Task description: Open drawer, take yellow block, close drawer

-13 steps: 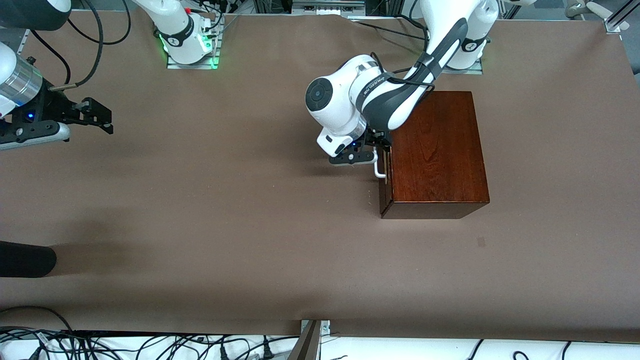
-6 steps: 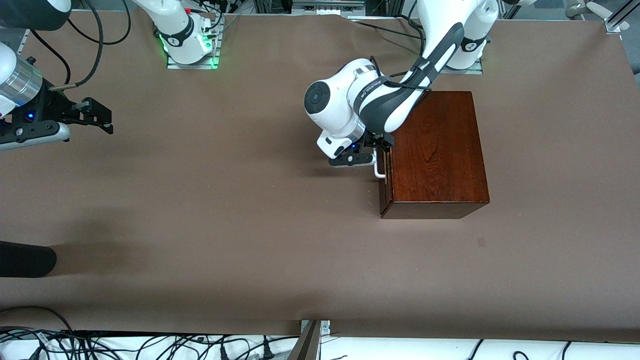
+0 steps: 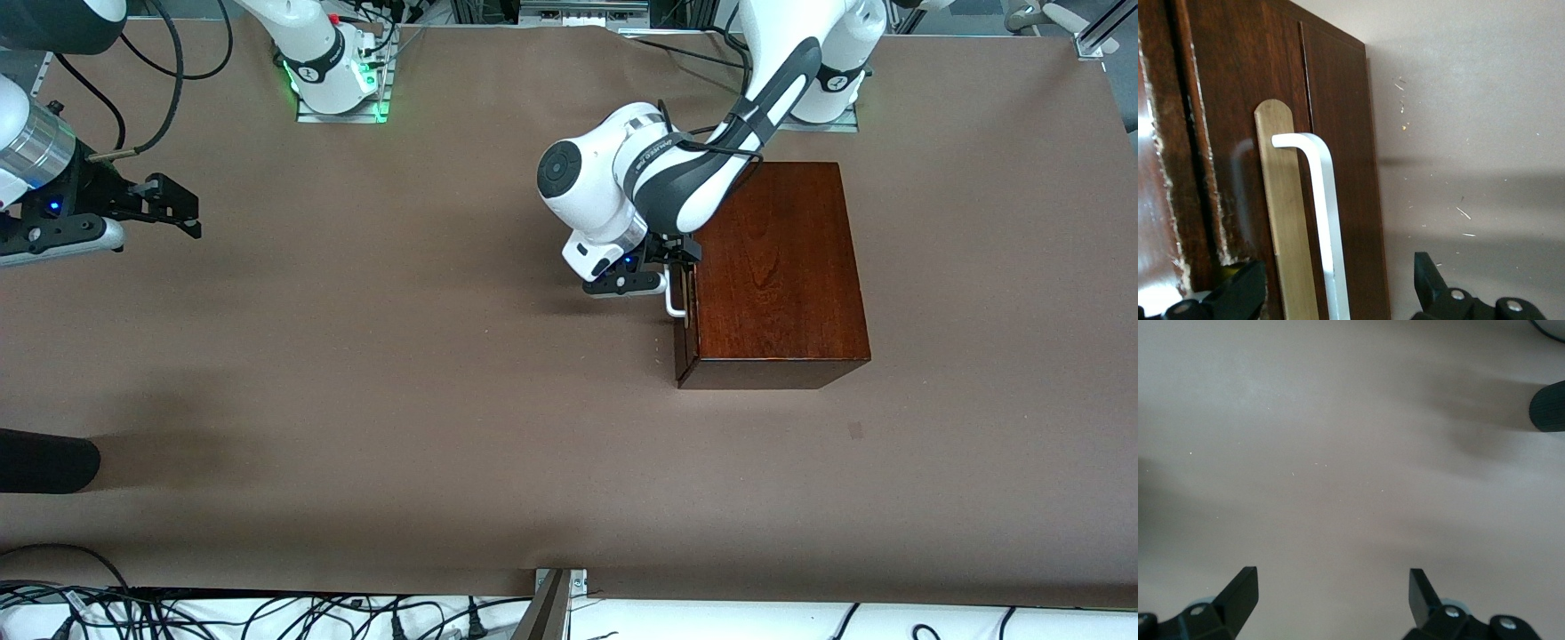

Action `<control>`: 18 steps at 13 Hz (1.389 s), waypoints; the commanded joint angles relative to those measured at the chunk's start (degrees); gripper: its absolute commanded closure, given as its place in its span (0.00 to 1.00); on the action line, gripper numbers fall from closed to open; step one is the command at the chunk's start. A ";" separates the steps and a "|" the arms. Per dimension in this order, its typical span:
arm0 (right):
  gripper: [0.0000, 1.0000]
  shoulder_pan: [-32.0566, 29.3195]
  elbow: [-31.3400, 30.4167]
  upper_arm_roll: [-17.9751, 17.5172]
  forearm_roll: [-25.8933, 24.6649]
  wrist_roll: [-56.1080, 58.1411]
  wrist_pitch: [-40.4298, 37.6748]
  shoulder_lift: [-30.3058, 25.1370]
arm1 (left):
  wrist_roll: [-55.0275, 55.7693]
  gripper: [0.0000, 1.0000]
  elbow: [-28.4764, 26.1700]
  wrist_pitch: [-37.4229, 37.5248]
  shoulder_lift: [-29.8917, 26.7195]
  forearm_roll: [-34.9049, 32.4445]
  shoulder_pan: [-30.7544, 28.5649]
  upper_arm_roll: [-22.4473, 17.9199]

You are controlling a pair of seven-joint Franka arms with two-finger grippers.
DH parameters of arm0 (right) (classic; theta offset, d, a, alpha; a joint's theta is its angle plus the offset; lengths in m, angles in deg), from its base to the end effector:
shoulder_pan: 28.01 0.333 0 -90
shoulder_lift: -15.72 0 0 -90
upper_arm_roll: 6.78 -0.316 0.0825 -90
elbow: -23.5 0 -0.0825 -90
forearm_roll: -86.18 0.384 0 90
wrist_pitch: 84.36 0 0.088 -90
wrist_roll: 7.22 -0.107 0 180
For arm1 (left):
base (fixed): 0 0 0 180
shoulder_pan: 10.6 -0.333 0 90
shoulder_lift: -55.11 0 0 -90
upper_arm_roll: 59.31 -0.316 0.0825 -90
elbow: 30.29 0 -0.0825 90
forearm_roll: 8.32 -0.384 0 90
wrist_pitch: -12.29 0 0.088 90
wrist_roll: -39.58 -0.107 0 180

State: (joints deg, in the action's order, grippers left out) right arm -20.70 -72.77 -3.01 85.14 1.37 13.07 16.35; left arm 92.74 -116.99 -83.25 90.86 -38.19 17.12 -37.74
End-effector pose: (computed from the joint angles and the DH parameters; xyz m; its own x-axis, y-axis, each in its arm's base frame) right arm 0.5651 0.0334 0.5777 0.9772 0.2124 0.0063 0.2122 -0.9770 0.0199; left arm 0.4908 -0.4407 0.2932 0.9962 -0.0614 -0.0611 -0.0830 -0.8788 -0.4698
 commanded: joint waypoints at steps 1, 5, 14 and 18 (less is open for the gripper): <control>0.00 -0.54 1.09 -0.34 0.86 -0.24 -0.75 0.34 | -0.51 0.00 1.10 0.27 0.81 -3.87 -0.11 -0.38; 0.00 -0.54 1.09 -0.34 0.86 -0.24 -0.75 0.34 | -0.16 0.00 1.19 -0.25 1.16 -5.29 -0.03 -0.47; 0.00 -0.54 1.09 -0.34 0.86 -0.24 -0.75 0.34 | 1.60 0.00 2.51 -1.31 2.57 -5.02 1.38 -0.47; 0.00 -0.54 1.09 -0.34 0.86 -0.24 -0.75 0.34 | 1.60 0.00 2.51 -1.49 3.36 -5.20 1.38 -0.47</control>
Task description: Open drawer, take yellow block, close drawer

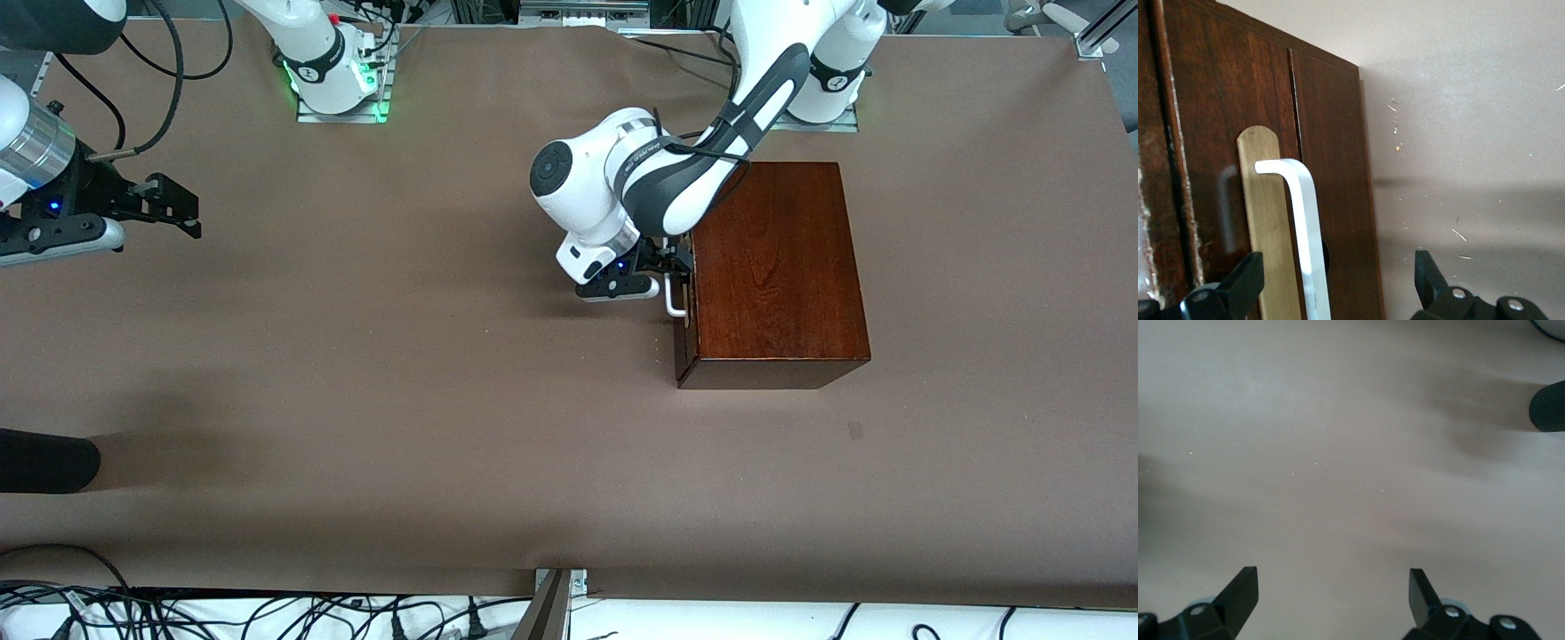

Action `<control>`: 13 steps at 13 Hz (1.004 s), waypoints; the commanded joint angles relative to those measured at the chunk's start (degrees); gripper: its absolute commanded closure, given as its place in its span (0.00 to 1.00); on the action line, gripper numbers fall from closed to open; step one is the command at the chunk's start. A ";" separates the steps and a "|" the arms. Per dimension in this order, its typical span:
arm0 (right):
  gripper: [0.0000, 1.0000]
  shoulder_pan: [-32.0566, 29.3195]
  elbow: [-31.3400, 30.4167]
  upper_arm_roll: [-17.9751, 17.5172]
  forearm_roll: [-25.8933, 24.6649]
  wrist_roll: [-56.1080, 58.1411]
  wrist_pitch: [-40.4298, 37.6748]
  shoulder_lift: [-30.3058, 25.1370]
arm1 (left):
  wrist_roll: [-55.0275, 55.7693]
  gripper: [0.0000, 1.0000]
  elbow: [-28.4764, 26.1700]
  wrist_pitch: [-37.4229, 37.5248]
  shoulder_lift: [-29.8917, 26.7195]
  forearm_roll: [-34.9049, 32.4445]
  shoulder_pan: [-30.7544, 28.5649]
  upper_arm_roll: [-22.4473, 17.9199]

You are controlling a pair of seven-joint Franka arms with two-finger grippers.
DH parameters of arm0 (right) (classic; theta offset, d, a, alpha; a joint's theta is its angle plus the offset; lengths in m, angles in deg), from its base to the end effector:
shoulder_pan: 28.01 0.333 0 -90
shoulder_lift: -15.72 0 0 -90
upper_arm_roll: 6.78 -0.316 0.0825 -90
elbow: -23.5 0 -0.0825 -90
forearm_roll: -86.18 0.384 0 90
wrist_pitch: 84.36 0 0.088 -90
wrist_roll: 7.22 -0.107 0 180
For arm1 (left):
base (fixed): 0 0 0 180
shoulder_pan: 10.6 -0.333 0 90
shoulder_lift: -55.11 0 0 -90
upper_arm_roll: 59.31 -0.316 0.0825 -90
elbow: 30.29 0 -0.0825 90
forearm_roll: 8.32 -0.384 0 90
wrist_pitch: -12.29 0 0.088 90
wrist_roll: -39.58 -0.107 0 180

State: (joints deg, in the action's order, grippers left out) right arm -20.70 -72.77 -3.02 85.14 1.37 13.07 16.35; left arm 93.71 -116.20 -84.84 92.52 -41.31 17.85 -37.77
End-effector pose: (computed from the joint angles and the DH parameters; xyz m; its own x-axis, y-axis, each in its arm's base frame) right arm 0.5651 0.0335 0.5777 0.9771 0.2126 0.0063 0.2124 -0.9770 0.0199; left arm 0.4935 -0.4487 0.2823 0.9958 -0.0896 -0.0194 -0.0878 -0.8722 -0.4812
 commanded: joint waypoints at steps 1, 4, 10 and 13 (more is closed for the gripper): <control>0.00 -0.54 1.09 -0.34 0.86 -0.24 -0.75 0.34 | 0.63 0.00 1.62 -0.68 1.70 -2.08 0.56 -0.44; 0.00 -0.54 1.09 -0.34 0.86 -0.24 -0.75 0.34 | 1.94 0.00 1.53 -3.14 3.10 -1.91 0.65 -0.44; 0.00 -0.54 1.09 -0.34 0.86 -0.24 -0.75 0.34 | 3.01 0.00 1.71 -4.03 3.63 -1.21 1.18 -0.44; 0.00 -0.54 1.09 -0.34 0.86 -0.24 -0.75 0.34 | 3.44 0.00 1.97 -6.47 3.63 -0.77 1.53 -0.09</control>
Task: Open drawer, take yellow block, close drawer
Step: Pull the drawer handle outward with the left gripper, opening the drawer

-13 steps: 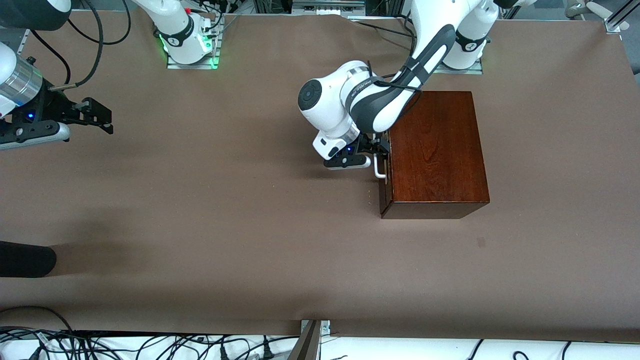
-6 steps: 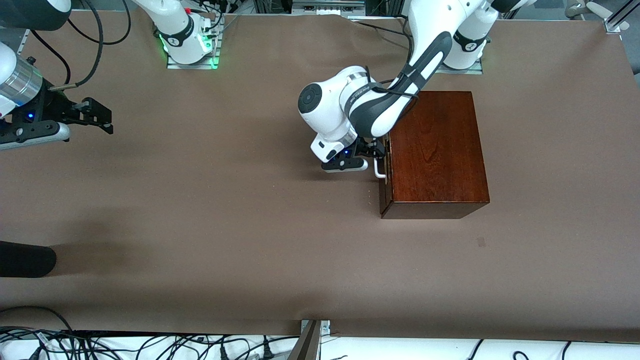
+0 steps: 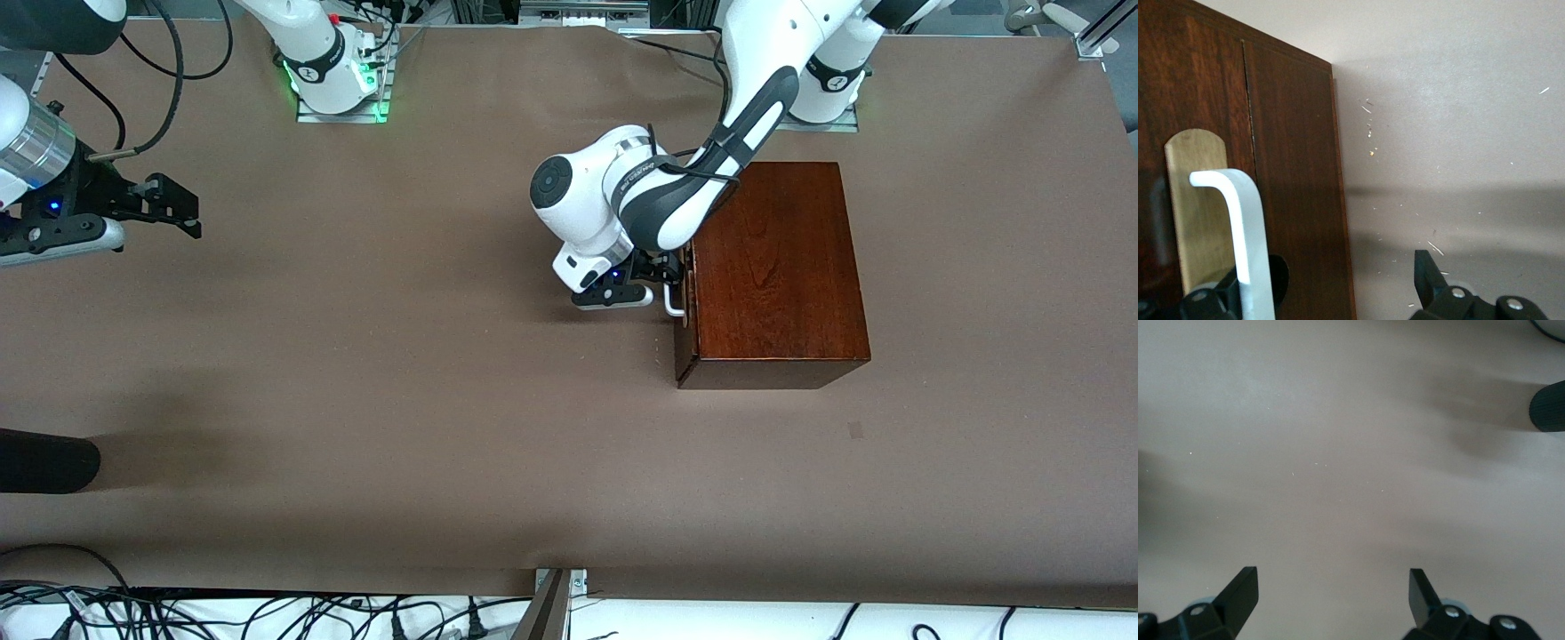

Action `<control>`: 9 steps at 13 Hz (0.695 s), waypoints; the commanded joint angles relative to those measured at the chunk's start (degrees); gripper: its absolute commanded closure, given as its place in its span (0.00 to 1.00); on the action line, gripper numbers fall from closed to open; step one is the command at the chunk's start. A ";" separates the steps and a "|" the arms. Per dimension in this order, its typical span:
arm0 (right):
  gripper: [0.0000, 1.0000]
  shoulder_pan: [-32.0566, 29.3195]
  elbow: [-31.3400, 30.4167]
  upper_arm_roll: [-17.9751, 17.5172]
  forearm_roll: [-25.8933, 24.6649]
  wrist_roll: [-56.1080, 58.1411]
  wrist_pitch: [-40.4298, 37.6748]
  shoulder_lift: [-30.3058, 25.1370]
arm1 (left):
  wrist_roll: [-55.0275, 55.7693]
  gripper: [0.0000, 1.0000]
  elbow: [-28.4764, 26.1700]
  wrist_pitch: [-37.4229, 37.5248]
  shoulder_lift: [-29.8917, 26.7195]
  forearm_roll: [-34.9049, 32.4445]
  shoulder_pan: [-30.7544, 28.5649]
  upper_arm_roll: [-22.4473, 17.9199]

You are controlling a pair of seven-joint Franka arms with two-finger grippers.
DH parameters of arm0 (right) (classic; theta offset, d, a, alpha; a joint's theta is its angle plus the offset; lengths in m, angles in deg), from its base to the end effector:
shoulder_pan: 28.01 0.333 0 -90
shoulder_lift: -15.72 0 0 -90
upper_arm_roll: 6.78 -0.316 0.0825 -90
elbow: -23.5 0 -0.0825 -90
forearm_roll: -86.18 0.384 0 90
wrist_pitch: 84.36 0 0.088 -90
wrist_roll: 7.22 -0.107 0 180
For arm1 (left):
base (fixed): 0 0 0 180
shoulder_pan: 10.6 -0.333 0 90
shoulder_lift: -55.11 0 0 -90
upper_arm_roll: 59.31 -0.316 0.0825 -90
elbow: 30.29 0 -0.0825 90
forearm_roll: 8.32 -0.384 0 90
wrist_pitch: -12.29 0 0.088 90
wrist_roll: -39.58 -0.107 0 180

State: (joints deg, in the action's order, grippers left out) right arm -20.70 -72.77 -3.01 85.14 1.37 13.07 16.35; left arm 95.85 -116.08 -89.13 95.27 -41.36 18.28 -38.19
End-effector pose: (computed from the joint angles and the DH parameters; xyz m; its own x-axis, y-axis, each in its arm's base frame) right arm 0.5651 0.0334 0.5777 0.9772 0.2124 0.0063 0.2122 -0.9770 0.0199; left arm 0.4945 -0.4573 0.2539 0.9970 -0.0779 -0.0042 -0.0716 -0.8916 -0.4471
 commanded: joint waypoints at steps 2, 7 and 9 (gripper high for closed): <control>0.00 -0.54 1.09 -0.34 0.86 -0.24 -0.66 0.34 | 4.63 0.00 1.86 -7.98 0.88 1.65 1.44 0.33; 0.00 -0.54 1.09 -0.34 0.86 -0.24 -0.83 0.34 | 4.99 0.00 5.19 -10.99 2.11 4.99 3.90 0.33; 0.00 -0.63 1.09 -0.34 0.86 -0.24 -0.92 0.34 | 5.08 0.00 7.82 -10.99 3.60 5.18 5.22 0.33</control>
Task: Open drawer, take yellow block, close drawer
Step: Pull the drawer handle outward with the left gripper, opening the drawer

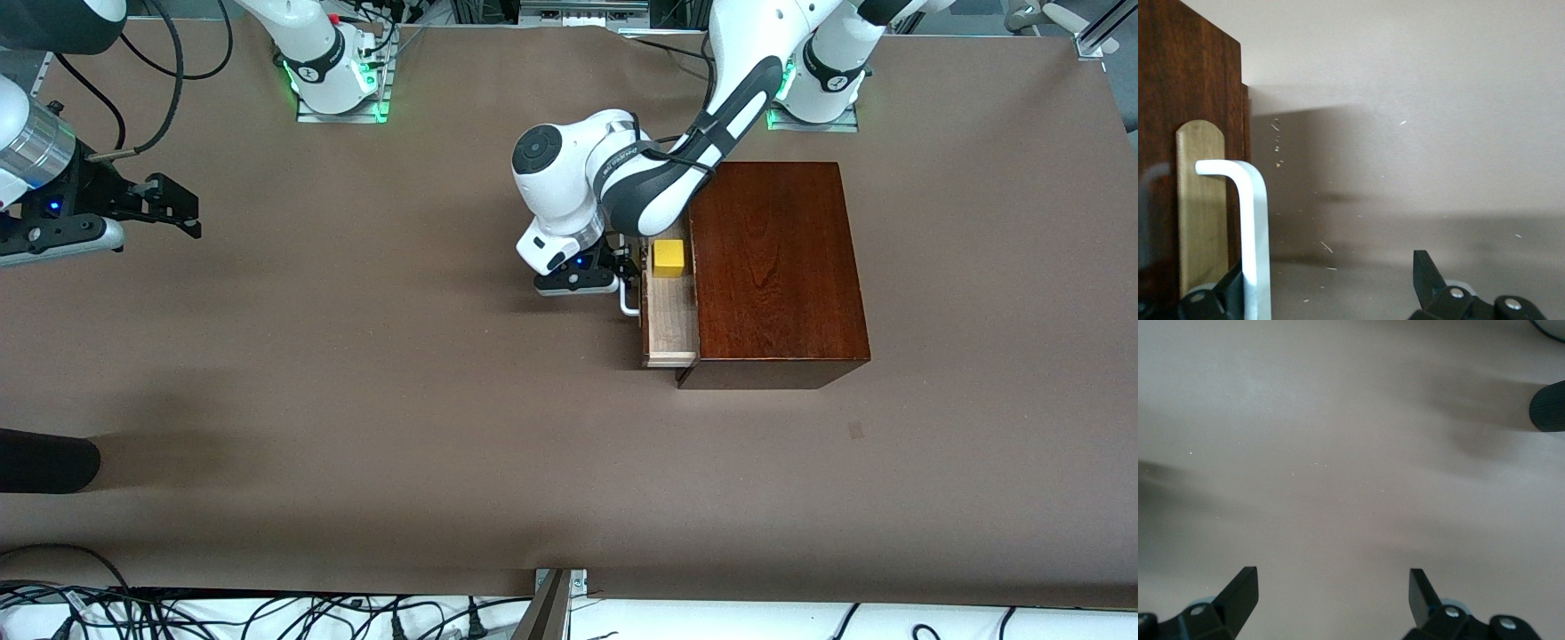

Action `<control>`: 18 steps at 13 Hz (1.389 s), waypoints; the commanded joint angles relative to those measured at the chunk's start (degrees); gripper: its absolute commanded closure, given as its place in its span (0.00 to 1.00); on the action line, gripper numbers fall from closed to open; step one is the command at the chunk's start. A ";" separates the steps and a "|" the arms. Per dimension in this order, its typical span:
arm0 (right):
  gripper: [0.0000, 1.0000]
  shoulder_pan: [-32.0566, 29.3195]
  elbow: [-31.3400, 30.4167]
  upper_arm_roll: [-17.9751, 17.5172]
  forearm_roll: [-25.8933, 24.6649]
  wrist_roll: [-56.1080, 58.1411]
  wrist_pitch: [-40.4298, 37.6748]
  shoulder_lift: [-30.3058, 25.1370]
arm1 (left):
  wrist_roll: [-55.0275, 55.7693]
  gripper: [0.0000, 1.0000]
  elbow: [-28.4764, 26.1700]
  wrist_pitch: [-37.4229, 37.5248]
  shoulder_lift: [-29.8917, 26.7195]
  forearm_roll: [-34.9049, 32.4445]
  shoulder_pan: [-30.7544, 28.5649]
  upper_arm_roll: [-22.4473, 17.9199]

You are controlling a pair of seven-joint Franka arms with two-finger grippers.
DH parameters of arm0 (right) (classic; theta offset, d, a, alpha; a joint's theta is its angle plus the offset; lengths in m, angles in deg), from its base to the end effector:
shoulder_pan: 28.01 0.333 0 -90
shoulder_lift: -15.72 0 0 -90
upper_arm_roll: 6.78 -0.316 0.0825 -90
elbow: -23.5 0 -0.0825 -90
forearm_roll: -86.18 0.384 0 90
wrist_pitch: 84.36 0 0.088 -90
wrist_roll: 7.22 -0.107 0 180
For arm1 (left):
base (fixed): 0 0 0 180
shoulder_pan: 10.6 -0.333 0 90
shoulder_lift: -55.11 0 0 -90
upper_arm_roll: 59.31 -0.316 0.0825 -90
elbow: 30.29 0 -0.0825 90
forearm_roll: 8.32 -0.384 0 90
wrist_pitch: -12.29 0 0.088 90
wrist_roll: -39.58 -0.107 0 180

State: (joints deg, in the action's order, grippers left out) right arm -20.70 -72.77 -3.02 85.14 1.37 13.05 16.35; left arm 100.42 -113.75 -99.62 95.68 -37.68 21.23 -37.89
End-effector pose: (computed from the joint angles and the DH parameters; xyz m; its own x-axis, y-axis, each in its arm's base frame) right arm 0.5651 0.0335 0.5777 0.9771 0.2126 0.0060 0.2124 -0.9770 0.0199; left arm 0.4812 -0.5132 0.2752 0.9948 -0.0456 0.0907 -0.0225 -0.9702 -0.2413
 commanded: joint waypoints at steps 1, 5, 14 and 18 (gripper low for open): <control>0.00 -0.54 1.09 -0.25 0.86 -0.24 -0.91 0.34 | 0.51 0.00 6.64 -0.50 3.63 1.58 2.71 0.03; 0.00 -0.54 1.09 -0.25 0.77 -0.24 -1.00 0.34 | 2.18 0.00 9.28 -0.51 5.92 1.49 4.29 0.03; 0.00 -0.54 1.09 -0.34 0.77 -0.07 -0.91 0.34 | 0.60 0.00 10.87 9.31 -0.83 1.41 4.03 0.29; 0.00 -0.45 1.79 -0.42 0.77 -0.76 -0.99 0.43 | -10.20 0.00 10.87 22.41 -9.70 2.54 0.71 0.29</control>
State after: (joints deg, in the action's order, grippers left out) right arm -20.71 -72.66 -3.01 85.14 1.37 13.05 16.36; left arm 94.91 -102.01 -81.76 91.04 -37.16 24.32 -37.34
